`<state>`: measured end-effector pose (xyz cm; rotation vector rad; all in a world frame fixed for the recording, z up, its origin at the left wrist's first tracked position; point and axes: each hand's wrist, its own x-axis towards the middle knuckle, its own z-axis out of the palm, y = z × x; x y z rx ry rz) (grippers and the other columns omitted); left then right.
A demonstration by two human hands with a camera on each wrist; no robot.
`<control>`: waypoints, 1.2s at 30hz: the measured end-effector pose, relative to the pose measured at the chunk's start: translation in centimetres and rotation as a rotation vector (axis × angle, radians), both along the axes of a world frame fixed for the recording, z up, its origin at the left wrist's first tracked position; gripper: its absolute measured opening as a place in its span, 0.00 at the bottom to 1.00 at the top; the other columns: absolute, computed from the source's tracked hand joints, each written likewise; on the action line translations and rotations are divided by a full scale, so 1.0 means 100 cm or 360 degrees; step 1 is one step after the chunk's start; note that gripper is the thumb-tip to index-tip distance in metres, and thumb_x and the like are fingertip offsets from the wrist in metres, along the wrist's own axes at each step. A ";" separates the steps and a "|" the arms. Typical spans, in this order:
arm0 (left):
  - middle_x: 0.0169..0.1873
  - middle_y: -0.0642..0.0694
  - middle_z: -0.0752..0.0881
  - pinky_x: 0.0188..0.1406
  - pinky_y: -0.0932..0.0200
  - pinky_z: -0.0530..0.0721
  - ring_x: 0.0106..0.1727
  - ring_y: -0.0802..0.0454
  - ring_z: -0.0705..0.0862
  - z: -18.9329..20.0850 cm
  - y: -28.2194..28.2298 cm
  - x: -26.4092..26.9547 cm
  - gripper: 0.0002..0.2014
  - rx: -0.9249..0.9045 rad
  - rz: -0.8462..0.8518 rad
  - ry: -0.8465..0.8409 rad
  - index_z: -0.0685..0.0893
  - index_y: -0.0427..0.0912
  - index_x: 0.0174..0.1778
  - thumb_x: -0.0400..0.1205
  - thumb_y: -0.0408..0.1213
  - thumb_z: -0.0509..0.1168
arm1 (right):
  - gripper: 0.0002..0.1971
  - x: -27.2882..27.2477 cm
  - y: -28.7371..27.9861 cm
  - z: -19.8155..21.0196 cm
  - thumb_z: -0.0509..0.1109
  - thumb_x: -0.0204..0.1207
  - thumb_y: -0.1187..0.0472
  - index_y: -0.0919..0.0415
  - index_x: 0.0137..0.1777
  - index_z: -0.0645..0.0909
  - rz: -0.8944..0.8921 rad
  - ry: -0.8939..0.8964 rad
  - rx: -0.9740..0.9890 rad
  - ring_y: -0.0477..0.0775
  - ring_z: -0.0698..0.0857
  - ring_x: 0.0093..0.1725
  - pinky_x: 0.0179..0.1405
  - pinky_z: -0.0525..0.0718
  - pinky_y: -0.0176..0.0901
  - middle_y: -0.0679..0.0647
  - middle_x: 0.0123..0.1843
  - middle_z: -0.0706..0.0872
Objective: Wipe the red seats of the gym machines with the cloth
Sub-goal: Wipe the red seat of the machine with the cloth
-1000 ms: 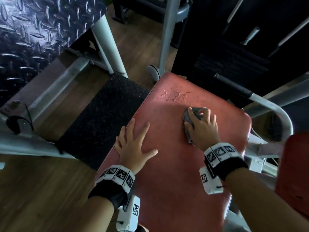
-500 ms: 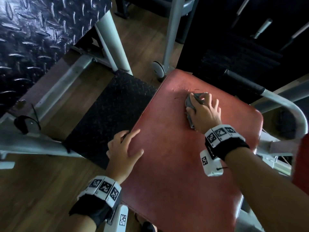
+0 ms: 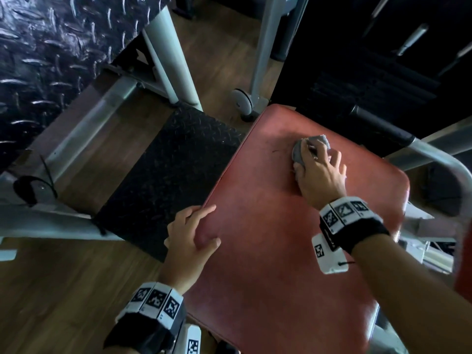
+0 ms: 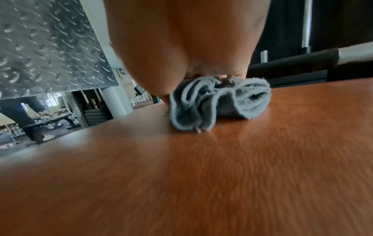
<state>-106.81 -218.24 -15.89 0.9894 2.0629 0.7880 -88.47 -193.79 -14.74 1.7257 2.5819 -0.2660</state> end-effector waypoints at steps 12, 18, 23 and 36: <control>0.70 0.66 0.67 0.73 0.46 0.61 0.73 0.60 0.65 0.000 0.000 -0.001 0.32 0.0010 0.0002 -0.0017 0.73 0.73 0.70 0.75 0.42 0.76 | 0.25 -0.019 -0.003 0.008 0.58 0.83 0.49 0.48 0.80 0.63 0.0190 0.0016 -0.0124 0.66 0.64 0.66 0.62 0.73 0.68 0.50 0.77 0.61; 0.71 0.65 0.67 0.74 0.44 0.61 0.73 0.62 0.65 -0.001 0.000 -0.001 0.33 0.0016 0.0017 -0.0026 0.72 0.73 0.71 0.74 0.42 0.76 | 0.28 -0.008 -0.038 0.008 0.55 0.83 0.45 0.49 0.82 0.62 0.0547 -0.0109 -0.0108 0.61 0.68 0.66 0.58 0.79 0.63 0.48 0.77 0.66; 0.70 0.67 0.67 0.75 0.44 0.61 0.73 0.63 0.65 0.002 0.001 0.000 0.32 0.0010 0.0029 -0.0022 0.73 0.73 0.70 0.74 0.42 0.76 | 0.27 -0.030 0.004 0.009 0.55 0.84 0.46 0.48 0.82 0.60 0.0410 -0.0047 -0.0093 0.62 0.65 0.68 0.61 0.75 0.67 0.46 0.79 0.62; 0.70 0.68 0.66 0.73 0.48 0.60 0.73 0.64 0.64 -0.001 0.000 -0.001 0.32 0.0019 0.0019 -0.0010 0.73 0.72 0.71 0.75 0.43 0.76 | 0.32 -0.016 -0.050 -0.006 0.58 0.85 0.50 0.57 0.85 0.54 0.0659 0.0080 -0.0196 0.64 0.46 0.85 0.82 0.52 0.66 0.50 0.87 0.53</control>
